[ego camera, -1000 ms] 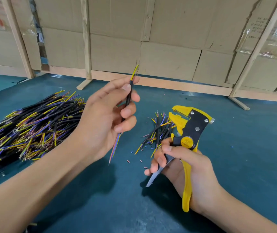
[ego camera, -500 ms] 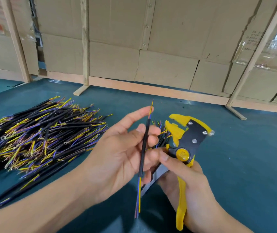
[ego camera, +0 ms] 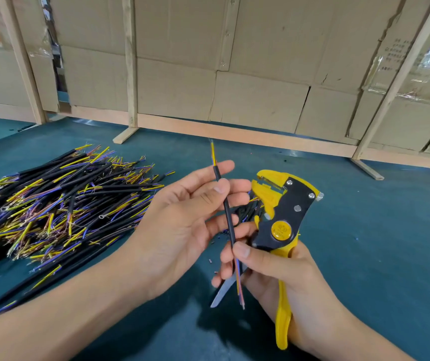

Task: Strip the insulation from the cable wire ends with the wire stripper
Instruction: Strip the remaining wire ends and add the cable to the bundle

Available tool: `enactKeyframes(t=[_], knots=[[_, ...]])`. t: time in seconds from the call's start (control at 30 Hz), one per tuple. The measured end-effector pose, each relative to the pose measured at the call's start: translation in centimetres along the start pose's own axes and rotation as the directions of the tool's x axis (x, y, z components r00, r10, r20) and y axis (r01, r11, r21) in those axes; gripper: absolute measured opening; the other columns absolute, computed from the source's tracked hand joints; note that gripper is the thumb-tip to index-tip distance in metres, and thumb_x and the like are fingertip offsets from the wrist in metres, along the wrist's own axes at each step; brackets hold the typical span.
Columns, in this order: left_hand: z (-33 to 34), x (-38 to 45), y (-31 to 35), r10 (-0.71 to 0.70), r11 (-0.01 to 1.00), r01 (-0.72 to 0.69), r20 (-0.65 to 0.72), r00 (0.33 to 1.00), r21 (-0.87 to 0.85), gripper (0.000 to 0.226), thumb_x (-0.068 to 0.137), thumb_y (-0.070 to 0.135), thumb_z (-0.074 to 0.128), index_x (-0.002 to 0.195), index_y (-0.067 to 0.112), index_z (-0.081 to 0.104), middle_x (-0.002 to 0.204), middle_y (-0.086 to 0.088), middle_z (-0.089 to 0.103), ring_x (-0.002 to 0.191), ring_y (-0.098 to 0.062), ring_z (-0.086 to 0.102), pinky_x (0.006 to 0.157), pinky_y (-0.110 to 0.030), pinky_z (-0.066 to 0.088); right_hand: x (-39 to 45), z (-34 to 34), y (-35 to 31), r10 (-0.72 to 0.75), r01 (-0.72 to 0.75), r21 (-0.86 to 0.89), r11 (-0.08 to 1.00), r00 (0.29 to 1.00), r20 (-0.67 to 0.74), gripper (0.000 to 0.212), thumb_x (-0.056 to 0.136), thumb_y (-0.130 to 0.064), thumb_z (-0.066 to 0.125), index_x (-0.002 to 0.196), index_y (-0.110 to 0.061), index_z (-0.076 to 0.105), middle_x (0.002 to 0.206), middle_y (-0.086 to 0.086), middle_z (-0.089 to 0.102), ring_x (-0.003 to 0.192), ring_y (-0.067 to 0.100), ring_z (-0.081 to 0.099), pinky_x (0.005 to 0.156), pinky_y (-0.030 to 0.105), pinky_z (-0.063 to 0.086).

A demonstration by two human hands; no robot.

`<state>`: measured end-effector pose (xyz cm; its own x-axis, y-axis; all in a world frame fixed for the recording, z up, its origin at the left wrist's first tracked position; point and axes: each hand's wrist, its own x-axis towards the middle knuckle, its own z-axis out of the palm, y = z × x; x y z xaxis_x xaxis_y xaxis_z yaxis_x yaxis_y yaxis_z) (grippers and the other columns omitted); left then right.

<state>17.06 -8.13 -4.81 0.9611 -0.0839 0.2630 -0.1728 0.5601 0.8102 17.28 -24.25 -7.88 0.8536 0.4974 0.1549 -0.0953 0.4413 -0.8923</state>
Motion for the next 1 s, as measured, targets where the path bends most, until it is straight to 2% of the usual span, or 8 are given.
enactKeyframes(t=[0.1, 0.17, 0.27, 0.4, 0.57, 0.67, 0.77, 1.0], knots=[[-0.3, -0.1, -0.3, -0.031, 0.997, 0.029, 0.034, 0.999, 0.074, 0.034, 0.085, 0.01, 0.063, 0.118, 0.01, 0.071, 0.104, -0.012, 0.074, 0.081, -0.025, 0.069, 0.062, -0.045, 0.059, 0.1, 0.0, -0.2, 0.002, -0.001, 0.046, 0.999, 1.0, -0.025, 0.012, 0.078, -0.001, 0.069, 0.088, -0.007, 0.074, 0.08, 0.024, 0.066, 0.063, 0.033, 0.063, 0.068, 0.048, 0.057], [-0.3, -0.1, -0.4, -0.028, 0.994, 0.025, 0.026, 0.999, 0.104, 0.035, 0.084, 0.009, 0.064, 0.119, 0.008, 0.07, 0.098, -0.013, 0.072, 0.07, -0.026, 0.065, 0.051, -0.037, 0.053, 0.1, 0.0, -0.3, 0.014, -0.012, 0.068, 0.998, 1.0, -0.022, 0.012, 0.078, -0.003, 0.069, 0.088, -0.007, 0.074, 0.079, 0.024, 0.066, 0.063, 0.033, 0.062, 0.066, 0.047, 0.057], [-0.6, 0.5, 0.0, 0.064, 0.985, -0.049, -0.085, 0.994, 0.168, 0.039, 0.08, 0.01, 0.066, 0.119, 0.005, 0.067, 0.09, -0.011, 0.073, 0.073, -0.015, 0.065, 0.055, -0.023, 0.048, 0.1, -0.1, -0.3, 0.045, -0.046, 0.079, 0.996, 0.999, 0.012, 0.014, 0.08, -0.001, 0.065, 0.09, -0.006, 0.074, 0.079, 0.023, 0.066, 0.063, 0.034, 0.062, 0.067, 0.048, 0.056], [-1.3, 1.1, 0.8, 0.138, 0.973, -0.104, -0.157, 0.978, 0.205, 0.039, 0.081, 0.014, 0.068, 0.119, 0.008, 0.066, 0.087, -0.01, 0.072, 0.077, -0.015, 0.064, 0.056, -0.021, 0.045, 0.1, -0.3, 0.0, 0.054, -0.056, 0.077, 0.995, 0.998, 0.037, 0.017, 0.082, 0.003, 0.063, 0.095, -0.003, 0.072, 0.081, 0.024, 0.065, 0.066, 0.035, 0.061, 0.07, 0.05, 0.056], [-2.1, 0.9, 1.0, -0.099, 0.881, 0.098, -0.023, 0.995, 0.463, 0.029, 0.078, 0.026, 0.081, 0.106, 0.018, 0.076, 0.09, -0.009, 0.072, 0.077, -0.019, 0.065, 0.06, -0.024, 0.048, 0.2, -0.5, 0.0, 0.008, -0.007, 0.036, 0.999, 1.0, -0.017, 0.016, 0.079, 0.003, 0.066, 0.093, -0.002, 0.073, 0.08, 0.024, 0.065, 0.066, 0.033, 0.062, 0.069, 0.049, 0.056], [-2.0, 0.5, 0.7, -0.237, 0.846, 0.148, 0.113, 0.965, 0.512, 0.024, 0.088, 0.023, 0.075, 0.103, 0.005, 0.07, 0.079, -0.015, 0.067, 0.07, -0.027, 0.066, 0.062, -0.029, 0.043, 0.4, -0.5, -0.2, -0.021, 0.023, 0.033, 0.999, 0.999, -0.044, 0.014, 0.079, 0.003, 0.067, 0.092, 0.001, 0.071, 0.081, 0.025, 0.065, 0.065, 0.033, 0.062, 0.068, 0.049, 0.056], [-1.9, 0.5, 0.5, -0.235, 0.871, 0.162, 0.103, 0.966, 0.464, 0.028, 0.09, 0.021, 0.068, 0.102, -0.004, 0.067, 0.076, -0.015, 0.066, 0.069, -0.028, 0.065, 0.063, -0.032, 0.044, 0.6, -0.5, -0.3, -0.039, 0.041, 0.031, 0.999, 0.995, -0.087, 0.012, 0.078, 0.002, 0.067, 0.089, -0.002, 0.072, 0.079, 0.026, 0.065, 0.063, 0.035, 0.062, 0.066, 0.049, 0.056], [-2.1, 0.7, 0.2, -0.252, 0.86, 0.213, 0.023, 0.968, 0.463, 0.026, 0.083, 0.025, 0.069, 0.104, 0.011, 0.077, 0.076, -0.002, 0.061, 0.074, -0.013, 0.057, 0.063, -0.024, 0.051, 0.8, -0.9, -0.3, 0.023, -0.027, -0.02, 0.999, 0.983, -0.183, 0.013, 0.072, 0.001, 0.07, 0.084, -0.005, 0.073, 0.077, 0.026, 0.063, 0.062, 0.035, 0.061, 0.065, 0.048, 0.058]])
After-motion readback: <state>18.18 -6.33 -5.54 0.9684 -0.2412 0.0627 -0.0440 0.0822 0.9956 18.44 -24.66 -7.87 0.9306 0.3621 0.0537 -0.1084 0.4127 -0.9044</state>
